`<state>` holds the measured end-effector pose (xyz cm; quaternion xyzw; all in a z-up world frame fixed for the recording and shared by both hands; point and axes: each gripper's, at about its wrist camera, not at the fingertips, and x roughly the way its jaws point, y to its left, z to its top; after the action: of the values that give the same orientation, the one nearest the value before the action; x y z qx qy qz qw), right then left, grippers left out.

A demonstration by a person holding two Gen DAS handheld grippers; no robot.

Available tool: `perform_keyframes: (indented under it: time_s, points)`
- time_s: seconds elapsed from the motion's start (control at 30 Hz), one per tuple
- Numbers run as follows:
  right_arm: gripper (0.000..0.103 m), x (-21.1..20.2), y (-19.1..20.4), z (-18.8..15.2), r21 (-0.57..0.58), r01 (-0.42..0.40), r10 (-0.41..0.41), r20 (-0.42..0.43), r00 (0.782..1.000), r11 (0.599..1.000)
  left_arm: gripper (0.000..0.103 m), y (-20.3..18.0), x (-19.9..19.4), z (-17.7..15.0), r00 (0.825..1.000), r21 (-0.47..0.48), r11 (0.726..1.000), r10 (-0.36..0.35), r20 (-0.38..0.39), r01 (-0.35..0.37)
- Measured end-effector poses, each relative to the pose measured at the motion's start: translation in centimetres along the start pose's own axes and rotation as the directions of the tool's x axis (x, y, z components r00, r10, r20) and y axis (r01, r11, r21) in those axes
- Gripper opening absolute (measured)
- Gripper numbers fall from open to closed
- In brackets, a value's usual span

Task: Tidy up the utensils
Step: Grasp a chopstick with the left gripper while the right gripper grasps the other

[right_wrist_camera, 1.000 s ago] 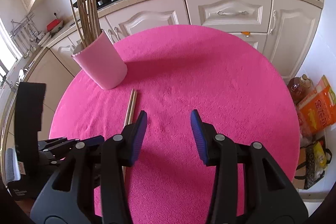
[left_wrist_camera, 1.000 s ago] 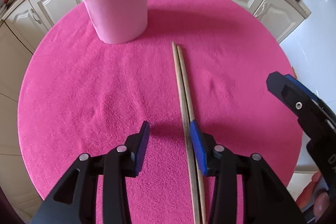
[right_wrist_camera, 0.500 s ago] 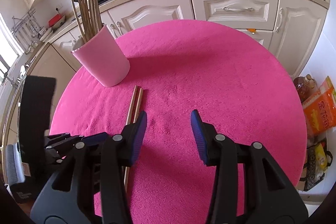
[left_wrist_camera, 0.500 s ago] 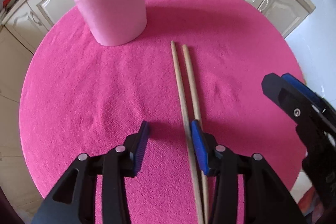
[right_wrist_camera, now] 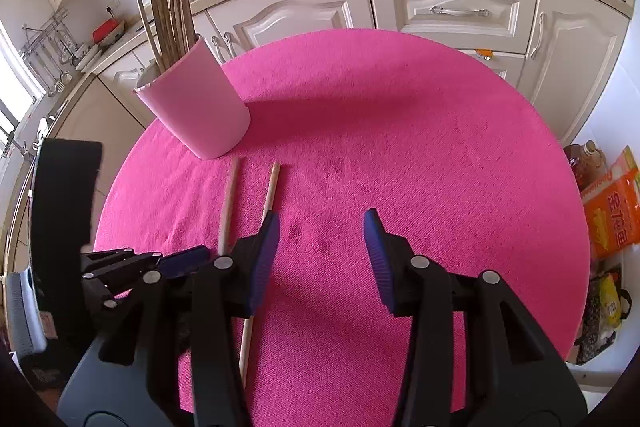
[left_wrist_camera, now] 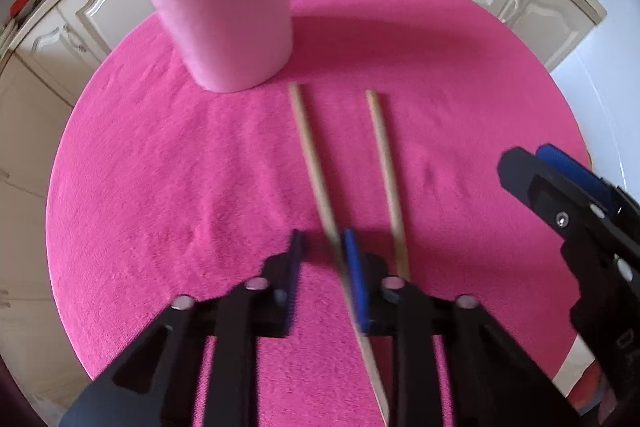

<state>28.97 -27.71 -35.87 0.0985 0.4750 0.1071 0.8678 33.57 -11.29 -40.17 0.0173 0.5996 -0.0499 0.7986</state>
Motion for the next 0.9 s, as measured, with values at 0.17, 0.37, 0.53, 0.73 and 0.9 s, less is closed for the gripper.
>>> perform_keyframes:
  time_s: [0.17,0.37,0.53,0.73,0.9]
  points:
    - [0.044,0.6,0.7,0.1,-0.002,-0.007,0.007,-0.028,1.0,1.0,0.006,2.1,-0.5,-0.4,1.0,-0.048,0.999,-0.004,0.002,0.004]
    - [0.044,2.5,2.7,0.3,-0.018,-0.016,0.014,-0.117,0.993,1.0,0.006,4.3,-2.1,-0.7,0.999,-0.107,0.994,-0.016,0.034,0.02]
    - [0.044,4.3,4.1,0.2,-0.017,-0.01,0.007,-0.195,0.981,1.0,0.006,5.8,-3.4,-1.3,0.997,-0.112,0.994,-0.004,0.072,0.012]
    - [0.044,6.5,5.5,0.2,-0.057,0.049,-0.063,-0.273,0.96,0.997,0.006,7.0,-4.5,-1.5,0.994,-0.123,0.992,-0.003,0.113,0.017]
    - [0.029,7.1,6.6,0.4,-0.114,0.107,-0.135,-0.278,0.951,0.988,0.006,7.0,-5.4,-1.3,0.989,-0.112,0.993,-0.015,0.147,0.032]
